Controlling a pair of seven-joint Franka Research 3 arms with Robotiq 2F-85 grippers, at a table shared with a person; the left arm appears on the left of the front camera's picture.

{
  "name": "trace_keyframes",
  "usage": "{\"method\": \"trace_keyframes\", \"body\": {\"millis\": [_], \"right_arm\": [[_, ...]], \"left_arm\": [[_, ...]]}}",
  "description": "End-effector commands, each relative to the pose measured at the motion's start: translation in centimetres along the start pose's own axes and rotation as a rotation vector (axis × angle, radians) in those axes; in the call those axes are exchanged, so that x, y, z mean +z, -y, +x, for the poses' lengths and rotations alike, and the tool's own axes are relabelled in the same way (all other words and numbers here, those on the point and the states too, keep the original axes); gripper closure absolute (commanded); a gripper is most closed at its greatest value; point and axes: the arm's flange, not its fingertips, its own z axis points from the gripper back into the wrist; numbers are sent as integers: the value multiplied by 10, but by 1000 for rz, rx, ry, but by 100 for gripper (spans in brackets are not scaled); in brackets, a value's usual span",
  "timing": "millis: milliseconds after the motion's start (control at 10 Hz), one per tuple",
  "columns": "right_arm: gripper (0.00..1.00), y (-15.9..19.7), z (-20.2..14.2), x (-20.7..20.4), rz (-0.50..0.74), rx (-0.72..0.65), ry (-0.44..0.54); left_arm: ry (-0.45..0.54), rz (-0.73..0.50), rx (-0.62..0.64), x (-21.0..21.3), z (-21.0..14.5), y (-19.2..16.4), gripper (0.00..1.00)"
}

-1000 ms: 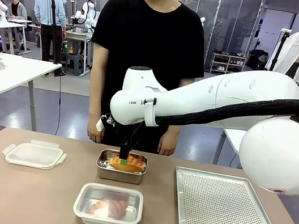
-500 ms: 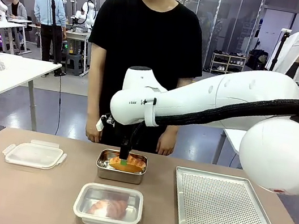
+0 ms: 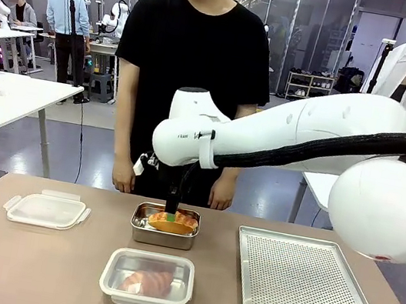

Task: Place the bread into the airtight container.
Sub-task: Pick up a Butter Roll and place it into an empty Airtight Container.

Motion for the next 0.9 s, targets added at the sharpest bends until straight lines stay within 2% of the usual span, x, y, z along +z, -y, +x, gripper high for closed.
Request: {"method": "trace_keyframes", "body": {"millis": [0, 100, 300, 400, 500, 600, 800], "right_arm": [[0, -7, -45, 58, 15, -79, 64], [0, -9, -80, 86, 44, -108, 141], [0, -14, -149, 123, 41, -189, 203], [0, -17, -191, 140, 59, -236, 203], [0, -23, -242, 164, 68, -282, 221], [0, -37, -306, 184, 63, -348, 286], [0, -66, -415, 199, 73, -464, 440]], "left_arm": [[1, 2, -2, 1, 2, 0, 0], [1, 2, -2, 1, 2, 0, 0], [1, 2, -2, 1, 2, 0, 0], [1, 2, -2, 1, 2, 0, 0], [1, 2, -2, 1, 2, 0, 0], [1, 2, -2, 1, 2, 0, 0], [1, 2, -2, 1, 2, 0, 0]]}}
